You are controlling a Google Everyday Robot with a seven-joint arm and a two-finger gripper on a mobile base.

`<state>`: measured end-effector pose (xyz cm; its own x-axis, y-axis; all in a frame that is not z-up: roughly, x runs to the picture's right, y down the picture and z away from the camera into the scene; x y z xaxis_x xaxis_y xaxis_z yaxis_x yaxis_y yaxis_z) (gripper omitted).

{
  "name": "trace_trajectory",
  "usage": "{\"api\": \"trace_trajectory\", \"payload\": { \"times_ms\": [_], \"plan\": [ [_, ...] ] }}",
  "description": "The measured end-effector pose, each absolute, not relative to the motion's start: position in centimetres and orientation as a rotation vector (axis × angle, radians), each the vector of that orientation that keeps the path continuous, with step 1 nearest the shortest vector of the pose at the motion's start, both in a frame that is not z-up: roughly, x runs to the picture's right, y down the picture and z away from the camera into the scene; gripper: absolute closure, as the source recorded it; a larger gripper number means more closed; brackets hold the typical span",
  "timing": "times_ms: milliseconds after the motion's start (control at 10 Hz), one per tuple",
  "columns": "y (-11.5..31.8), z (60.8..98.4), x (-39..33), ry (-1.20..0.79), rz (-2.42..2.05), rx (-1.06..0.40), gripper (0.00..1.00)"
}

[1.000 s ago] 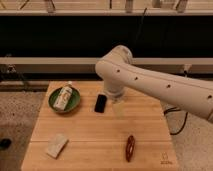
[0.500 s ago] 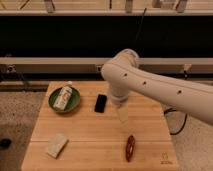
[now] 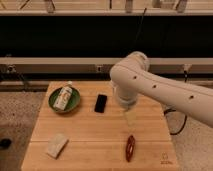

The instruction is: Move the arm in a circular motion

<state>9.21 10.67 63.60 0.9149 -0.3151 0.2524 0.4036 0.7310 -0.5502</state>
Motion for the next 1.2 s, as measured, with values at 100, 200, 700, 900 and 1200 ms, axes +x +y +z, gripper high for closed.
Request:
{"api": "trace_trajectory", "payload": {
  "times_ms": [100,200,700,900,1200],
  "plan": [
    [10.8,63.5,9.5,-0.149,-0.402,-0.639,0.20],
    [11.0,63.4,9.6,-0.152,-0.406,-0.640,0.20],
    [11.7,62.7,13.8,-0.147,-0.400,-0.653,0.20],
    [12.2,62.4,15.8,-0.148,-0.372,-0.662,0.20],
    [12.3,62.3,16.5,-0.155,-0.352,-0.659,0.20]
  ]
}}
